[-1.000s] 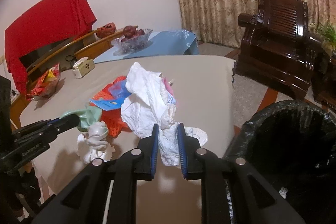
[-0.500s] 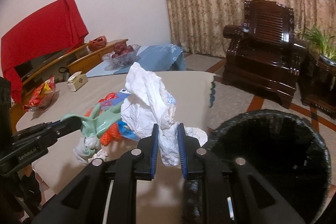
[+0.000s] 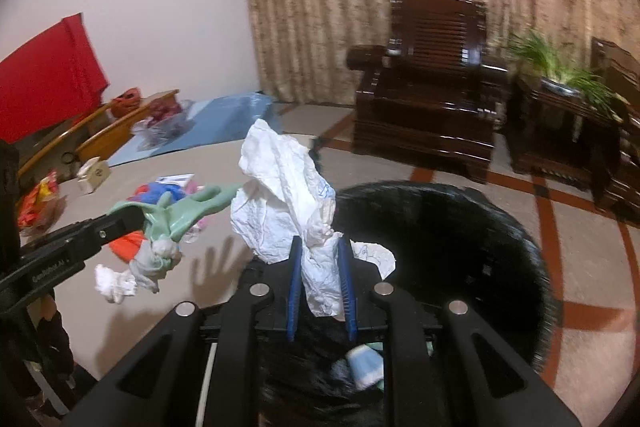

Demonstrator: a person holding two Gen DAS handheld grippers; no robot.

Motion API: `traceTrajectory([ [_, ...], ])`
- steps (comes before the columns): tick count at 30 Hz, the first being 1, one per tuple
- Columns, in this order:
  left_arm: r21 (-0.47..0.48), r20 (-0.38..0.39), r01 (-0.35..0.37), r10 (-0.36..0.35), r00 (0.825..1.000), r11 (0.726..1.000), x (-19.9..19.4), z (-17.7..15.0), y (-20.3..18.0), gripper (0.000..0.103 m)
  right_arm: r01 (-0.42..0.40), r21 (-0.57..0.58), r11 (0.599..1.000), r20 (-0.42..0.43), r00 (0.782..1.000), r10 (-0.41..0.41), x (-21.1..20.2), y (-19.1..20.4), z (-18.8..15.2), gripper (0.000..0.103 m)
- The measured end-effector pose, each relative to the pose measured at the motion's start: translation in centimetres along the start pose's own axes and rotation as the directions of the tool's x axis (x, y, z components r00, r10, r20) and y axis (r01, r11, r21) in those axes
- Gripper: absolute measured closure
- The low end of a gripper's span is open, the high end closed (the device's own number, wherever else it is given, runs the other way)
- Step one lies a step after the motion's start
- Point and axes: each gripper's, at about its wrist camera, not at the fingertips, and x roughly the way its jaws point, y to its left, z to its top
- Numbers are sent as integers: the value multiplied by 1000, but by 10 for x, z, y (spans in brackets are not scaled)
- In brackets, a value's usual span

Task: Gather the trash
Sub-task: 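Carry the tissue with the right gripper while the left gripper carries the glove to the bin, then open both grippers over the bin, releasing the glove and tissue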

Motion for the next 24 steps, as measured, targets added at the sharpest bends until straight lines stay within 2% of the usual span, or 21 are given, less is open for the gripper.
traceTrajectory([
  [8, 56, -66, 87, -83, 994, 995, 46, -8, -42, 97, 99, 59, 993, -34, 995, -97, -9, -45, -21, 85],
  [15, 91, -112, 129, -119, 987, 987, 75, -19, -65, 97, 144, 106, 984, -68, 988, -137, -7, -73, -37, 85],
  [18, 93, -133, 147, -134, 982, 985, 83, -22, -70, 95, 163, 105, 981, -87, 984, -154, -5, -77, -40, 80],
  [21, 89, -136, 148, -135, 981, 985, 83, -25, -67, 78, 180, 94, 979, -99, 980, -171, -4, -77, -44, 61],
  [22, 86, -132, 145, -133, 982, 986, 83, -25, -66, 68, 189, 89, 978, -100, 979, -180, -4, -77, -45, 48],
  [23, 83, -126, 137, -126, 984, 987, 81, -26, -64, 62, 198, 87, 976, -98, 977, -189, -5, -76, -45, 36],
  [24, 80, -125, 132, -121, 985, 988, 80, -25, -62, 62, 206, 87, 975, -94, 976, -198, -6, -76, -46, 32],
])
